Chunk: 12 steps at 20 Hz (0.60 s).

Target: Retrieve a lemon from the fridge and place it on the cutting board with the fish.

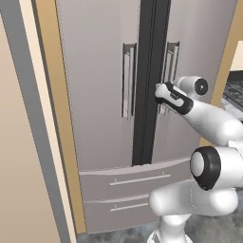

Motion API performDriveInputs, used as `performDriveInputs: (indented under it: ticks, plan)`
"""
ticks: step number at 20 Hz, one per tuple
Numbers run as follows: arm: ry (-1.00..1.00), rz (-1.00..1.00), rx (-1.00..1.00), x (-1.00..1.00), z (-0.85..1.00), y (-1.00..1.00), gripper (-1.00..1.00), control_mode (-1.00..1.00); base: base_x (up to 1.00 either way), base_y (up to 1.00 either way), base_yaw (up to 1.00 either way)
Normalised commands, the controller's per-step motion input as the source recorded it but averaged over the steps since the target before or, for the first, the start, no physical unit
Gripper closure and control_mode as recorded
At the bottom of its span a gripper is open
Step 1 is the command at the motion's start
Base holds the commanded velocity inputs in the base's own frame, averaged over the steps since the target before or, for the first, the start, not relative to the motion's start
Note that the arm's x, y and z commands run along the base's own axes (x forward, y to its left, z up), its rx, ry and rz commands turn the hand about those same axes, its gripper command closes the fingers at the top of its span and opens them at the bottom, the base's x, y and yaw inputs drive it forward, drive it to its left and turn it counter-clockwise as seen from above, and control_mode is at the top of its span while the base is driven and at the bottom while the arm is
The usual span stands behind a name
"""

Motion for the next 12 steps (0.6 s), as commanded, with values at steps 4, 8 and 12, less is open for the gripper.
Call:
performDriveInputs:
  ticks: [4, 8, 12]
  plan:
    - [0.0, 0.0, 0.0, -0.23, 0.07, 0.0, 1.0, -1.0, 0.0, 0.0, 0.0]
    - [0.0, 0.0, 0.01, -0.76, 0.19, -0.3, 1.0, -1.0, 0.0, 0.0, 0.0]
    - [0.0, 0.0, 0.05, -0.97, 0.29, -0.72, 1.0, -1.0, 0.0, 0.0, 0.0]
